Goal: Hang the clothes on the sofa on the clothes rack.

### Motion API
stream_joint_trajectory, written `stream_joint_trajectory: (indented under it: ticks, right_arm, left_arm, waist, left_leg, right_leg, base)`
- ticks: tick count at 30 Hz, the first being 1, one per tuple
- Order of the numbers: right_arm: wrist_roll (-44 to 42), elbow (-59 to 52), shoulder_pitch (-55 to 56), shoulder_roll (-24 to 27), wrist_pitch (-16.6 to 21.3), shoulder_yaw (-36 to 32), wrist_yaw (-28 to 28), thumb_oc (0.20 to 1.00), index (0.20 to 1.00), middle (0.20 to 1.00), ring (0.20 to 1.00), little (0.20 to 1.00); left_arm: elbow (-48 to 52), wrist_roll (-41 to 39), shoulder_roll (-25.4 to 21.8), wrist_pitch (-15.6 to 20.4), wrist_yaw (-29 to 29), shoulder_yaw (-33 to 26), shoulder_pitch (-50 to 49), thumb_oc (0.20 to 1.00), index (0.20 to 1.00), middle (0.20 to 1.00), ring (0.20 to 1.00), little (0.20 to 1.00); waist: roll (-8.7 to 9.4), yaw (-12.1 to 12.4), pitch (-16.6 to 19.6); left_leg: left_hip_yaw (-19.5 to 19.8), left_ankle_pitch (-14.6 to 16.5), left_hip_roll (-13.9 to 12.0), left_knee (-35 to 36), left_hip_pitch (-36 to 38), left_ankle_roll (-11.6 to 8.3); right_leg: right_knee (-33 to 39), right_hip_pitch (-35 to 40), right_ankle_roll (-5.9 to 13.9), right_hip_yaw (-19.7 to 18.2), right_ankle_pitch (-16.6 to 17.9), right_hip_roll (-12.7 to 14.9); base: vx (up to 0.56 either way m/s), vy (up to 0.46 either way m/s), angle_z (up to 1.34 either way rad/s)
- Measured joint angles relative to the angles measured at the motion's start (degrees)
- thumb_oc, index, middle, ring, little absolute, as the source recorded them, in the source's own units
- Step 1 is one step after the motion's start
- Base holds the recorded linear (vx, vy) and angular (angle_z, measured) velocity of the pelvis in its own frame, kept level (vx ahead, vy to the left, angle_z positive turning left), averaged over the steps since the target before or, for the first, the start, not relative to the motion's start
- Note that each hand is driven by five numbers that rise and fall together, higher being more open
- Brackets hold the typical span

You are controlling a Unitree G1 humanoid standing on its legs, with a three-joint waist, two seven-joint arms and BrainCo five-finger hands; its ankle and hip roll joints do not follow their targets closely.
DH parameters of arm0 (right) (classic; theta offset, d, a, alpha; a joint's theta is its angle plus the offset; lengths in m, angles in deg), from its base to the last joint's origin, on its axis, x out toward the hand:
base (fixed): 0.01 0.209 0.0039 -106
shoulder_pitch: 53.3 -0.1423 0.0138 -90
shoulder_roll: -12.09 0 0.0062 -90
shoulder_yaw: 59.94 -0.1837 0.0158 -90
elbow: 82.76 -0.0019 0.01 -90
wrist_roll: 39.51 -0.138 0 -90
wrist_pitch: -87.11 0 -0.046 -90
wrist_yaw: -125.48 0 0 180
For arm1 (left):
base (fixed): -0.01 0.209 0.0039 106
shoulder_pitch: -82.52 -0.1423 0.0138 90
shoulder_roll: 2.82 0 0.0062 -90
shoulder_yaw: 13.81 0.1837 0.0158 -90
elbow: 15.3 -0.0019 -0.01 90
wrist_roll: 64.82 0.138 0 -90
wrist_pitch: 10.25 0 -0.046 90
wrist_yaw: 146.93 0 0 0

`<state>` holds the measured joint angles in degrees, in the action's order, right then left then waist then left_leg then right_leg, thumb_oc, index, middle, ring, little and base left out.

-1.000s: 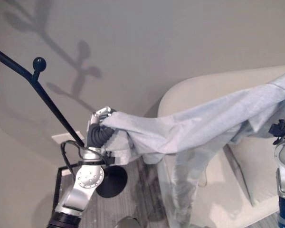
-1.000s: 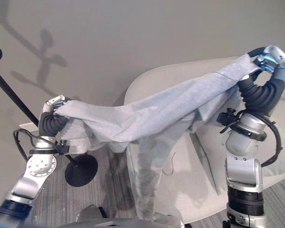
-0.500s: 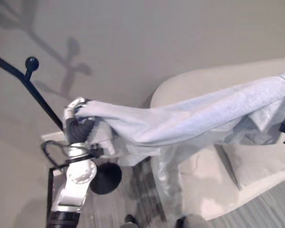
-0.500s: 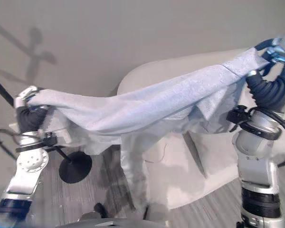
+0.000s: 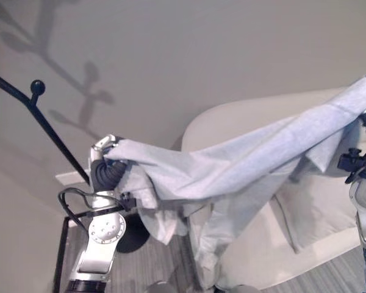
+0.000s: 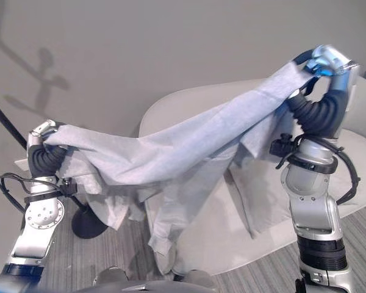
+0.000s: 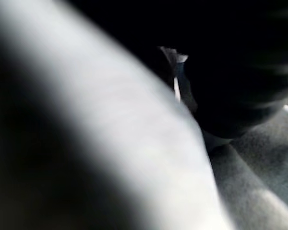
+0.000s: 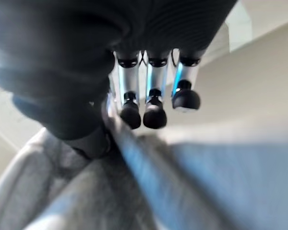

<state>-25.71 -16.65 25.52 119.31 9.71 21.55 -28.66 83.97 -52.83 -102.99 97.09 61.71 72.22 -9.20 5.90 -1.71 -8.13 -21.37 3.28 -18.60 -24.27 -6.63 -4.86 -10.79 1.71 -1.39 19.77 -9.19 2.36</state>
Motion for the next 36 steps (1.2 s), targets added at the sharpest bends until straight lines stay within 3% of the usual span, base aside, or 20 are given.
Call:
stream_joint_trajectory:
  ticks: [4,8,12,15,17,19,21,22,23,24,25,26,27,28,29,30,31,32,35,36]
  right_arm:
    - [-0.1,0.3,-0.5,-0.6,0.2,3.7,-1.5,0.2,0.2,0.2,0.2,0.2]
    - [2.3,1.6,-2.7,-1.0,-0.2,6.9,-1.4,0.2,0.2,0.2,0.2,0.2]
    - [5.4,-0.1,-4.2,0.3,0.0,6.4,-0.6,0.2,0.2,0.2,0.2,0.2]
    - [7.9,-0.2,-3.9,-1.8,-1.1,7.0,-0.4,0.2,0.2,0.2,0.2,0.2]
    - [8.8,0.0,-5.7,-3.2,-1.9,7.2,-0.2,0.2,0.2,0.2,0.2,0.2]
    - [9.0,0.1,-10.5,-5.8,-3.3,9.6,-0.1,0.2,0.2,0.2,0.2,0.2]
    - [11.2,0.1,-16.0,-6.1,-4.0,11.8,0.9,0.2,0.2,0.2,0.2,0.2]
    - [11.2,0.2,-17.8,-5.9,-4.9,12.3,1.3,0.2,0.2,0.2,0.2,0.2]
    - [11.2,0.8,-19.6,-4.8,-5.6,12.9,1.4,0.2,0.2,0.2,0.2,0.2]
    - [11.6,0.8,-19.4,-4.8,-5.7,13.4,2.0,0.2,0.2,0.2,0.2,0.2]
    - [12.3,0.7,-19.5,-4.2,-5.8,13.5,2.2,0.2,0.2,0.2,0.2,0.2]
    - [13.4,0.0,-19.5,-2.6,-5.9,13.1,2.9,0.2,0.2,0.2,0.2,0.2]
    - [13.7,0.0,-20.6,-2.6,-6.0,12.5,3.1,0.2,0.2,0.2,0.2,0.2]
    - [15.2,3.8,-26.2,-2.5,-6.3,12.4,3.6,0.2,0.2,0.2,0.2,0.2]
    - [15.6,5.9,-28.2,-2.4,-6.6,13.0,4.1,0.2,0.2,0.2,0.2,0.2]
    - [15.6,8.6,-31.8,0.1,-8.0,14.2,4.5,0.2,0.2,0.2,0.2,0.2]
    - [15.7,9.2,-31.8,0.3,-8.2,14.1,5.4,0.2,0.2,0.2,0.2,0.2]
    - [16.2,9.9,-32.1,2.3,-8.4,14.9,6.1,0.2,0.2,0.2,0.2,0.2]
    - [16.9,14.8,-40.0,7.0,-8.6,16.3,7.5,0.2,0.2,0.2,0.2,0.2]
    - [16.8,20.3,-44.6,7.1,-9.5,17.3,7.7,0.2,0.2,0.2,0.2,0.2]
  left_arm:
    - [-0.2,3.6,-1.0,-0.2,3.6,-1.0,2.1,0.2,0.2,0.2,0.2,0.2]
    - [-1.2,6.8,-1.6,-0.4,8.3,-1.3,7.0,0.2,0.2,0.2,0.2,0.2]
    - [-0.1,7.3,-1.7,0.0,9.6,-1.4,8.3,0.2,0.2,0.2,0.2,0.2]
    - [-1.5,7.3,-3.4,-0.4,9.9,0.9,10.0,0.2,0.2,0.2,0.2,0.2]
    - [-1.5,7.2,-4.5,-0.5,9.9,1.1,11.7,0.2,0.2,0.2,0.2,0.2]
    - [-2.1,7.2,-7.1,-0.7,9.9,1.3,14.8,0.2,0.2,0.2,0.2,0.2]
    - [-1.9,7.3,-8.0,-1.7,10.3,1.3,16.2,0.2,0.2,0.2,0.2,0.2]
    - [-1.6,7.4,-8.0,-1.8,10.7,0.9,16.6,0.2,0.2,0.2,0.2,0.2]
    - [-1.2,7.6,-7.4,-1.8,11.0,0.8,16.7,0.2,0.2,0.2,0.2,0.2]
    - [-0.5,8.2,-7.9,-1.7,11.2,0.2,16.3,0.2,0.2,0.2,0.2,0.2]
    - [0.2,8.9,-8.0,-1.6,11.6,-0.7,16.1,0.2,0.2,0.2,0.2,0.2]
    - [1.7,9.6,-9.7,-1.6,12.2,-2.1,16.6,0.2,0.2,0.2,0.2,0.2]
    - [2.1,9.6,-11.6,-1.7,12.6,-2.6,17.9,0.2,0.2,0.2,0.2,0.2]
    - [0.2,11.1,-12.2,-1.9,14.8,-3.3,20.6,0.2,0.2,0.2,0.2,0.2]
    - [-0.6,11.8,-12.3,-2.5,15.1,-3.0,21.5,0.2,0.2,0.2,0.2,0.2]
    - [-2.9,13.2,-14.3,-2.4,16.2,-2.9,24.9,0.2,0.2,0.2,0.2,0.2]
    - [-5.0,13.9,-15.6,-2.3,16.5,-2.8,27.6,0.2,0.2,0.2,0.2,0.2]
    - [-8.3,14.0,-15.8,-3.4,18.4,-1.9,30.8,0.2,0.2,0.2,0.2,0.2]
    - [-12.7,16.8,-19.2,-6.0,20.3,0.9,32.9,0.2,0.2,0.2,0.2,0.2]
    - [-15.8,18.4,-20.8,-7.4,20.2,2.7,35.7,0.2,0.2,0.2,0.2,0.2]
  waist:
    - [-0.27,0.9,0.4]
    - [-1.82,2.2,0.1]
    - [-5.1,2.2,1.5]
    - [-1.88,4.4,2.3]
    - [-0.63,5.4,2.2]
    - [0.51,6.5,1.8]
    - [-0.01,6.6,1.3]
    - [0.03,6.0,0.7]
    - [-2.5,5.3,0.7]
    - [-2.13,5.3,0.6]
    - [-3.01,5.7,0.3]
    - [-1.16,4.8,1.3]
    - [2.43,3.7,2.1]
    - [1.51,3.1,1.3]
    - [-0.19,3.3,2.1]
    - [-2.64,3.1,2.5]
    - [-0.43,2.9,1.4]
    - [0.29,0.5,1.9]
    - [-1.03,0.0,2.6]
    - [1.23,-1.1,3.9]
  left_leg:
    - [1.7,-1.6,0.0,15.1,0.7,-0.7]
    - [5.0,-5.5,-2.6,20.3,0.6,-2.04]
    - [4.7,-7.5,-1.7,19.0,1.9,-1.3]
    - [3.0,-6.0,4.5,15.3,1.3,-0.08]
    - [2.6,-4.4,6.4,13.4,-0.2,1.13]
    - [1.7,-2.2,7.9,11.0,-1.4,2.6]
    - [0.5,-1.8,10.2,10.7,-1.6,3.45]
    - [-1.1,0.3,11.1,6.5,-2.1,5.96]
    - [-2.5,3.8,10.5,2.9,-1.5,7.73]
    - [-3.4,4.2,11.2,3.8,-0.7,7.04]
    - [-3.7,3.9,11.3,5.2,-0.5,6.35]
    - [-3.2,4.0,13.5,13.0,-0.2,2.1]
    - [-4.0,4.4,15.4,10.6,-0.6,2.71]
    - [-4.7,7.8,12.7,-6.1,-1.9,4.48]
    - [-3.9,9.6,11.9,-7.7,0.7,4.39]
    - [-1.3,15.6,12.9,0.8,8.2,7.73]
    - [0.1,13.0,15.7,2.2,9.2,7.84]
    - [3.0,11.2,16.2,4.9,9.1,7.24]
    - [4.4,8.7,18.0,15.7,8.9,4.33]
    - [3.0,7.9,18.8,13.6,8.3,7.12]
  right_leg:
    - [-0.3,-1.0,-0.52,-0.6,0.1,-0.7]
    - [-1.9,-0.3,-0.44,0.2,-0.5,-1.0]
    - [-4.1,1.9,3.47,1.3,-3.4,1.2]
    - [-5.9,3.6,7.19,4.8,-3.2,9.9]
    - [-6.4,3.4,9.19,7.7,-1.4,12.8]
    - [-10.0,1.7,9.24,12.2,-0.9,16.6]
    - [-15.3,-0.5,8.65,16.2,0.2,21.6]
    - [-17.9,-0.8,8.58,19.0,0.5,24.9]
    - [-20.6,-0.8,8.82,18.7,0.5,25.7]
    - [-20.0,-1.1,8.63,18.1,0.7,26.4]
    - [-20.6,-1.3,9.05,17.6,0.1,25.4]
    - [-19.8,-1.3,9.45,17.3,-2.3,21.9]
    - [-16.2,-1.5,9.35,17.3,-5.2,22.0]
    - [-13.3,-2.1,7.86,15.0,-3.3,18.6]
    - [-12.1,-1.4,8.2,13.9,-3.0,16.4]
    - [-16.0,-2.1,10.23,11.6,-0.6,14.6]
    - [-19.8,-3.9,10.16,8.1,-0.8,16.3]
    - [-18.0,-5.2,11.76,0.6,-2.5,12.7]
    - [-8.5,-7.5,9.33,-2.2,0.1,8.4]
    - [-6.0,-6.8,9.52,-2.1,-0.1,9.9]
  base:
    - [0.14,0.32,0.1]
    - [0.24,0.362,0.02]
    - [0.25,0.326,0.15]
    - [0.25,0.464,0.1]
    - [0.18,0.407,0.04]
    - [0.18,0.458,-0.06]
    - [0.24,0.541,-0.09]
    - [0.25,0.412,0.08]
    - [0.13,0.149,-0.11]
    - [0.07,0.082,-0.25]
    - [0.09,0.063,-0.15]
    - [0.09,0.043,0.1]
    - [0.1,0.028,0.18]
    - [0.08,-0.043,-0.02]
    - [0.12,-0.061,-0.33]
    - [0.16,-0.038,-0.21]
    - [0.19,0.023,0.37]
    - [0.16,0.043,0.8]
    - [0.15,-0.008,0.82]
    - [0.12,-0.069,0.95]
